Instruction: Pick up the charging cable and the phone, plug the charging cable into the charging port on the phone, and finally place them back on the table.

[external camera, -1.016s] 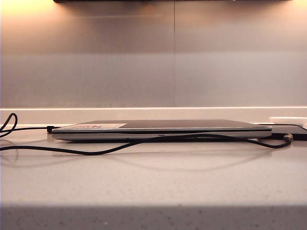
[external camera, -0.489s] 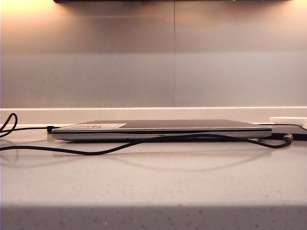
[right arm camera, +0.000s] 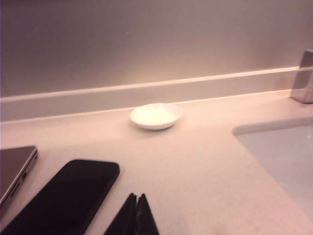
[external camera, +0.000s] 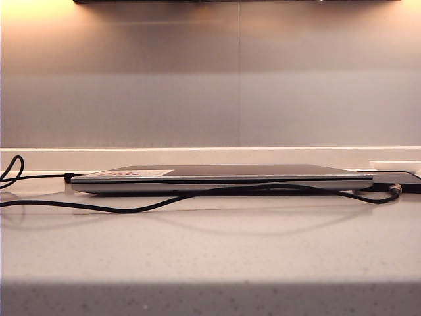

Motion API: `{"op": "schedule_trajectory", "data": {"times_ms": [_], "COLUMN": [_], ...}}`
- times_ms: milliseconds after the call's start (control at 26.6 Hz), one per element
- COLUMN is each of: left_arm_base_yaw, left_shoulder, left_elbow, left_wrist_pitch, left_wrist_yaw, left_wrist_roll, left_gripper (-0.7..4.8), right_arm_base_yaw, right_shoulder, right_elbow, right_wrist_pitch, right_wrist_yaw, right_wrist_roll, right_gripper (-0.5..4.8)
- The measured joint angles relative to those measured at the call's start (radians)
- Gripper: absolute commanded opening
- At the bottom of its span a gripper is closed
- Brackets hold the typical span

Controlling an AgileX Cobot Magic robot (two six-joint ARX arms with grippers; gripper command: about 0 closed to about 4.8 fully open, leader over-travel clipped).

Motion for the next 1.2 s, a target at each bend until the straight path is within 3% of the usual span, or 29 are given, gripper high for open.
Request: {"op": "schedule_trajectory", "data": {"times_ms": [451,1204], "left_arm_base_yaw": [0.000,0.000], "left_shoulder": [0.000,0.000], "left_elbow": [0.000,0.000], "left_wrist_pitch": [0.000,0.000], "left_wrist_yaw": [0.000,0.000], "left_wrist_roll": [0.000,0.000], "left_gripper": [-0.06,-0.06], "right_arm_base_yaw": [-0.050,-0.045], "right_shoulder": [-0.039,-0.039], "right_elbow": [-0.029,-0.029], "right_wrist_pitch": [-0.103,-0.105], "right_wrist_yaw": [-0.050,-0.101], "right_wrist_roll": [-0.002,-0.045], "right_gripper": [-0.01,-0.01]}}
